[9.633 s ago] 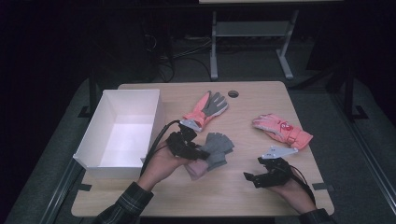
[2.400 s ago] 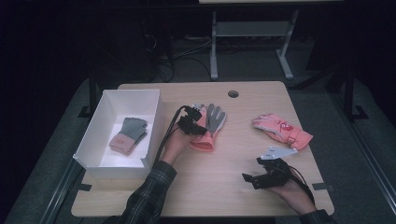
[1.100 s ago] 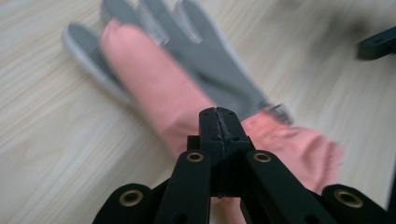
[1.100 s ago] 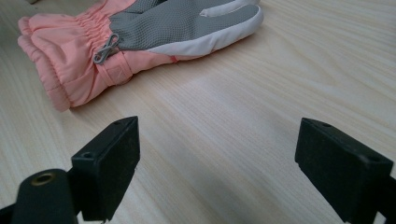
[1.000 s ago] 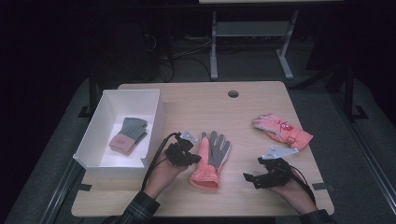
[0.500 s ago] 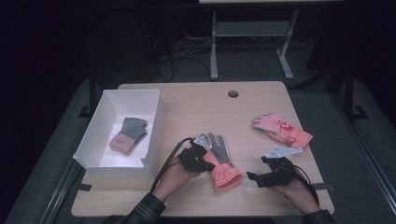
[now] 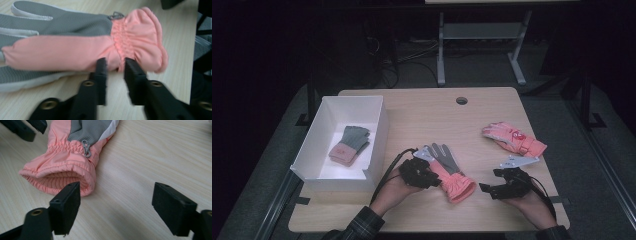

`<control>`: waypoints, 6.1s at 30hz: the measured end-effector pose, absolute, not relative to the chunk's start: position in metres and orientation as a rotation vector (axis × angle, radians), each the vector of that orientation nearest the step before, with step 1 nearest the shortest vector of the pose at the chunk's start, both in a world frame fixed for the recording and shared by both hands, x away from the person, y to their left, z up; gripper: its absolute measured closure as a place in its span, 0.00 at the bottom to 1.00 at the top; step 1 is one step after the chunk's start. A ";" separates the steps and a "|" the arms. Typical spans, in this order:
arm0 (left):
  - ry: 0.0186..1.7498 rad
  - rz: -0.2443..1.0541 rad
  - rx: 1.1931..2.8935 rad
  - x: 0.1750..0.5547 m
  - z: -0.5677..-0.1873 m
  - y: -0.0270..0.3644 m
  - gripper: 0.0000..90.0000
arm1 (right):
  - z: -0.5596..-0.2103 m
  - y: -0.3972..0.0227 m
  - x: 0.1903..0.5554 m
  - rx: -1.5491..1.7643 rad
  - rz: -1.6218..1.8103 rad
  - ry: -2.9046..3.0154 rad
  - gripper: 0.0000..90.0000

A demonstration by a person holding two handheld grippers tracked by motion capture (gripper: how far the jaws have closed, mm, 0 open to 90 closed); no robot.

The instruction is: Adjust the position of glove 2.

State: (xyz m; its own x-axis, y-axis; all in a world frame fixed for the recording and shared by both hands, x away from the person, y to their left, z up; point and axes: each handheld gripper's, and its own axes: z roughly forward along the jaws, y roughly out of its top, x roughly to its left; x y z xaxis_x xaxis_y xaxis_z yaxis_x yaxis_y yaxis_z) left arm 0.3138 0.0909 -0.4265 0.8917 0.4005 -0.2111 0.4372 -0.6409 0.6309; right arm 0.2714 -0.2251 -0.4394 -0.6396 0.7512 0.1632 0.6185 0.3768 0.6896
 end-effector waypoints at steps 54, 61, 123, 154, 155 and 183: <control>0.621 0.006 2.319 0.302 -0.448 0.124 0.28 | -0.436 -0.330 0.403 1.484 0.895 2.220 1.00; 0.622 0.010 2.315 0.302 -0.447 0.125 0.28 | -0.435 -0.322 0.400 1.491 0.902 2.269 1.00; 0.632 0.006 2.324 0.300 -0.447 0.124 0.28 | -0.448 -0.241 0.379 1.338 0.917 2.461 0.96; 0.634 0.028 2.324 0.302 -0.445 0.126 0.28 | -0.364 -0.228 0.342 1.266 1.166 2.447 0.98; 0.632 0.028 2.324 0.302 -0.445 0.126 0.28 | -0.363 -0.225 0.341 1.259 1.167 2.450 0.98; 0.626 0.032 2.322 0.302 -0.443 0.127 0.28 | -0.369 -0.133 0.327 1.139 1.107 2.627 0.98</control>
